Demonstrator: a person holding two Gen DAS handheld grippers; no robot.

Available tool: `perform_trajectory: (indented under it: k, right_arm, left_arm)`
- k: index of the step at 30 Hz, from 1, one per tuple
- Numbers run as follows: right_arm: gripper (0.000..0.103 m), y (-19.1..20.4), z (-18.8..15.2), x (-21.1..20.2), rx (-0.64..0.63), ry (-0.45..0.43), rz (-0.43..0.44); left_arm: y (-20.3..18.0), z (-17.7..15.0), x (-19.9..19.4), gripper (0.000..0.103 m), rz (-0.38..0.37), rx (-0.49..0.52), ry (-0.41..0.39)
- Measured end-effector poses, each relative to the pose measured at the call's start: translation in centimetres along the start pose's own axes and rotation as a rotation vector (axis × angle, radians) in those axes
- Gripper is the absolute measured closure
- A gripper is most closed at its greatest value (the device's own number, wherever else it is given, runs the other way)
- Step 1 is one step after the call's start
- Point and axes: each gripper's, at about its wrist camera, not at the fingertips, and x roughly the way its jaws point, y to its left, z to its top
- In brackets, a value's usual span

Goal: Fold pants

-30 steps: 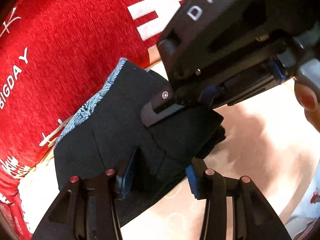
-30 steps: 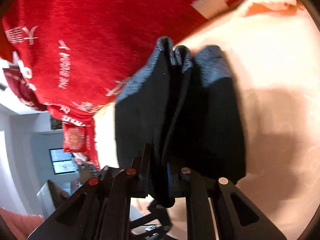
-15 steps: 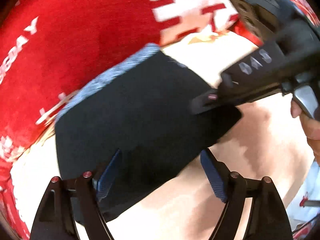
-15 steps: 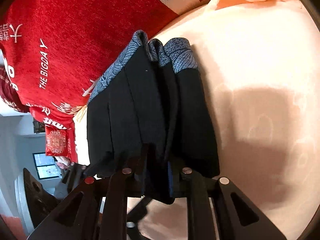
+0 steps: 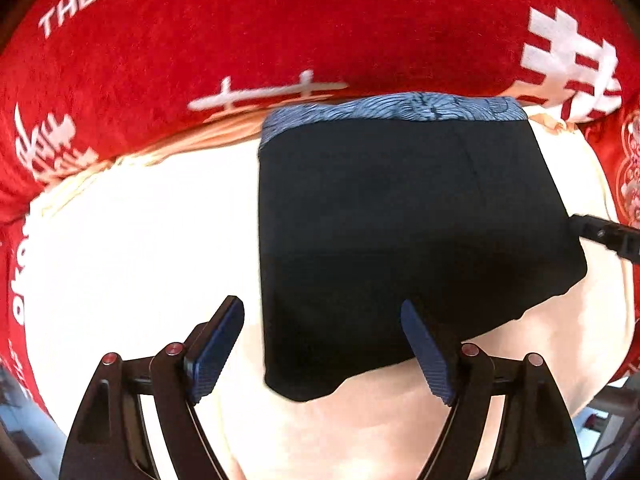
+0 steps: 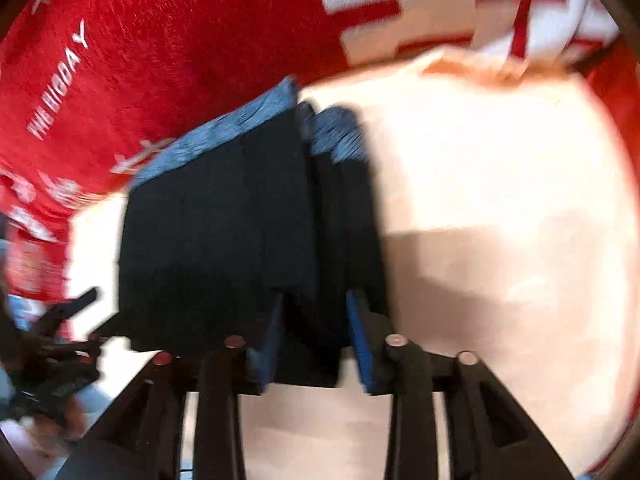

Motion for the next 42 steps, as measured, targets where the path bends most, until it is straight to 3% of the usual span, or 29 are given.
perform_trajectory:
  k: [6,11,15,17,18,21,26,30,35,42]
  right_arm:
    - [0.056,1.3,-0.8,-3.7,0.017,-0.057,0.010]
    - [0.056,4.2,-3.4,-3.5,0.076,-0.004,0.039]
    - [0.050,6.6,-5.7,-2.3,0.103,0.046,0.056]
    - [0.049,7.4,-6.7,-2.0,0.110,0.063,0.063]
    - [0.049,7.8,-7.0,-1.8,0.112,0.069,0.064]
    - [0.044,9.0,-7.7,-1.6,0.112,0.078,0.066]
    - [0.038,10.3,-8.0,-1.5,0.108,0.080,0.070]
    - [0.024,10.8,-8.1,-1.8,0.102,0.073,0.085]
    - [0.023,10.5,-7.5,-1.5,0.097,0.086,0.083]
    - [0.022,7.9,-6.0,-2.5,0.083,0.036,0.092]
  left_arm:
    - [1.9,-0.9,0.0,0.021,-0.021,-0.024,0.029]
    - [3.7,-1.1,-0.4,0.021,-0.034,-0.040,0.040]
    - [5.0,-1.1,-0.4,0.021,-0.056,-0.046,0.044]
    - [5.6,-1.3,-0.4,0.013,-0.063,-0.053,0.044]
    - [6.2,-1.5,-0.5,0.000,-0.067,-0.059,0.049]
    - [7.0,-1.6,-0.5,0.000,-0.082,-0.060,0.044]
    - [7.9,-2.1,-0.5,0.000,-0.083,-0.060,0.050]
    - [8.3,-2.2,-0.3,0.000,-0.078,-0.060,0.051]
    - [8.6,-2.5,0.7,0.000,-0.089,-0.080,0.082]
    - [8.3,-1.3,1.4,0.000,-0.080,-0.127,0.094]
